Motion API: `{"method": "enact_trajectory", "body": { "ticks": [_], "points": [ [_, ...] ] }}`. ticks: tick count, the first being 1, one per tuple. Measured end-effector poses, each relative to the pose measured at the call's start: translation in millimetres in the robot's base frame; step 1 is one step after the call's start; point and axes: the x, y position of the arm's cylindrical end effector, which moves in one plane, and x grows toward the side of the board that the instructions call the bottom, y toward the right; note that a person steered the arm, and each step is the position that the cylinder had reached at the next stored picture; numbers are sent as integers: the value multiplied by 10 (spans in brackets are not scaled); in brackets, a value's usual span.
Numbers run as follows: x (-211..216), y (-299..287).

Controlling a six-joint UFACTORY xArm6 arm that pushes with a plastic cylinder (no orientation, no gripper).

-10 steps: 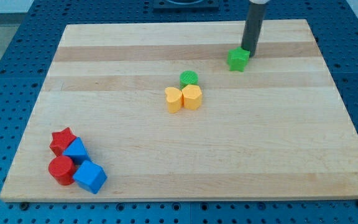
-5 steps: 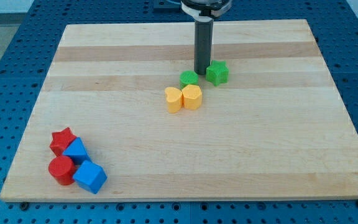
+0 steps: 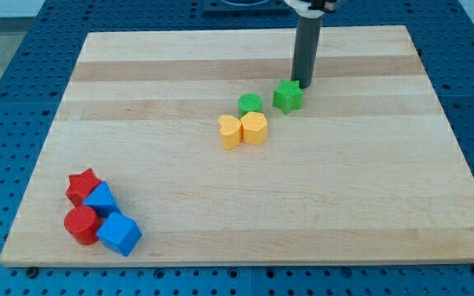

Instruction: Push the green star into the green circle

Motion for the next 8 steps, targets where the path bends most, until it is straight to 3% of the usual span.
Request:
{"method": "enact_trajectory", "body": {
  "ticks": [1,5,8],
  "points": [
    [-60,253],
    [215,-225],
    [454,37]
  ]
}}
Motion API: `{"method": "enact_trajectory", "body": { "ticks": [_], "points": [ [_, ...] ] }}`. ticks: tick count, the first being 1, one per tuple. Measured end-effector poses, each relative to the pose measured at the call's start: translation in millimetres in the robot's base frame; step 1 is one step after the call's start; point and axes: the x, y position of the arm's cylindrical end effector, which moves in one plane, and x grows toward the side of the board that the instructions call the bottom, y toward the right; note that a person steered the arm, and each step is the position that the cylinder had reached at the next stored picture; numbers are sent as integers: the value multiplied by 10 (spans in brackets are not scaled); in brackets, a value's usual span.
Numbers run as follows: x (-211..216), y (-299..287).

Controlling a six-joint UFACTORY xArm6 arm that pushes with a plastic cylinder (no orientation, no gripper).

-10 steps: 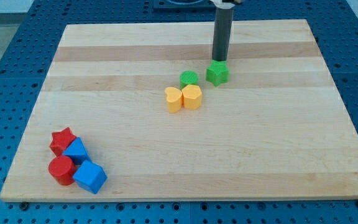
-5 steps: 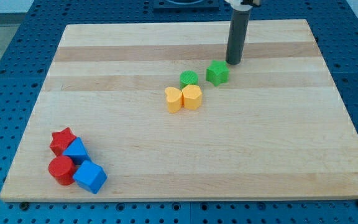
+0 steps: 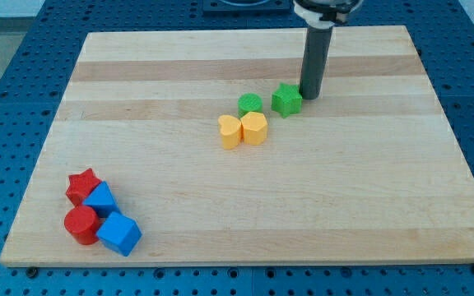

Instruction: Push the green star into the green circle

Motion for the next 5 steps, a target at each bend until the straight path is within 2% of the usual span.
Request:
{"method": "enact_trajectory", "body": {
  "ticks": [5],
  "points": [
    [107,-586]
  ]
}}
